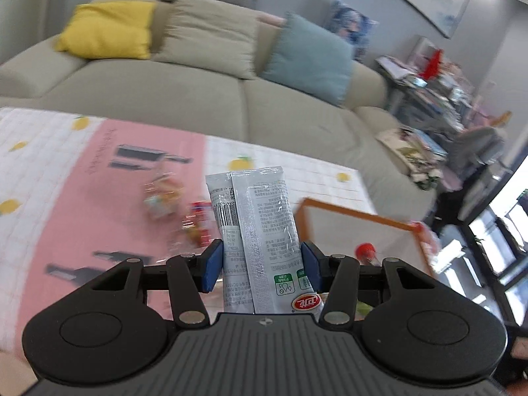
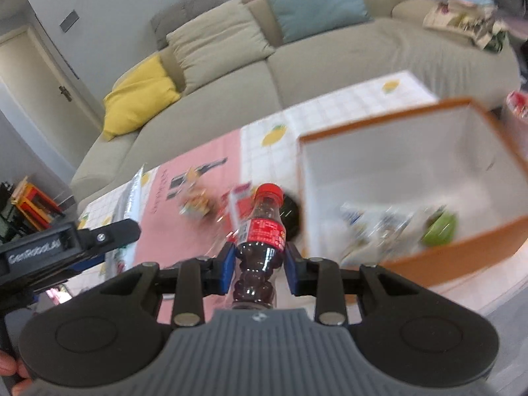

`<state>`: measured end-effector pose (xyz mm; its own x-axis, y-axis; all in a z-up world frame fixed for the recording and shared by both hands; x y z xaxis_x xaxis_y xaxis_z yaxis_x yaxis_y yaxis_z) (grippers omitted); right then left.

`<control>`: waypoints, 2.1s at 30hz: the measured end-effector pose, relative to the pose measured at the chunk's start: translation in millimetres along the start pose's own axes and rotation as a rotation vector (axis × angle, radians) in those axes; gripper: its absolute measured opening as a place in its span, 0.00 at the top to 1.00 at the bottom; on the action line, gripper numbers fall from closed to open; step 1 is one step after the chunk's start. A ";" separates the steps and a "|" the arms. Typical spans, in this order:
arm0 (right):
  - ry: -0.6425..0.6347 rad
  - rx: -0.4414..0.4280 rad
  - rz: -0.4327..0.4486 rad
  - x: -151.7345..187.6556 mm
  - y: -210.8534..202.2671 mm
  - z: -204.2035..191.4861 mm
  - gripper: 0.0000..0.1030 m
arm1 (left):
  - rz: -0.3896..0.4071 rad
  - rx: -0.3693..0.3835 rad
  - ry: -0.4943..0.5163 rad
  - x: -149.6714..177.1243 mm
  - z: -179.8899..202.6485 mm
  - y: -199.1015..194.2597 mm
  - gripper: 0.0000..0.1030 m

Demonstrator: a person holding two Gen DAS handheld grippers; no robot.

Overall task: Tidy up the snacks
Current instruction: 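Carry the sachet strip and cola bottle over the orange box, then open both grippers to drop the sachet strip and cola bottle into the box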

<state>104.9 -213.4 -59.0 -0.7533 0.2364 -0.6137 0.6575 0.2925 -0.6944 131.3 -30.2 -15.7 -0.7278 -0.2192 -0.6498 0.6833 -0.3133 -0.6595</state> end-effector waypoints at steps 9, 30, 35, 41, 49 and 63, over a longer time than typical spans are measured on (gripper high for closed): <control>-0.060 0.126 -0.005 -65.3 -17.8 58.6 0.71 | -0.059 0.104 0.134 -16.0 76.7 45.3 0.44; -0.034 0.263 -0.338 -65.1 81.6 188.2 0.71 | -0.421 0.112 0.360 24.5 139.6 205.2 0.44; -0.035 0.269 -0.380 -60.9 101.4 197.8 0.71 | -0.465 0.103 0.415 30.4 145.1 224.8 0.44; -0.051 0.274 -0.422 -56.6 118.7 203.2 0.71 | -0.526 0.062 0.470 41.0 147.1 243.8 0.43; -0.060 0.271 -0.460 -47.8 134.0 204.4 0.71 | -0.595 -0.005 0.523 54.1 141.3 254.9 0.43; -0.127 0.337 -0.461 -63.7 126.2 195.6 0.51 | -0.582 -0.040 0.527 38.9 145.3 229.2 0.29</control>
<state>238.9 -372.8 -181.0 -0.9687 0.0356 -0.2458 0.2467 0.0226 -0.9688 251.0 -244.8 -137.3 -0.8524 0.4399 -0.2828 0.2098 -0.2077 -0.9554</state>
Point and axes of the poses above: each gripper's, at about its wrist camera, not at the fingertips, and y roughly the way its jaws point, z to its right, x to its underside, the point moved 5 cm from there along y, roughly the way its jaws point, and after that the axes turned 3 degrees about -y, right-handed, at the moved point
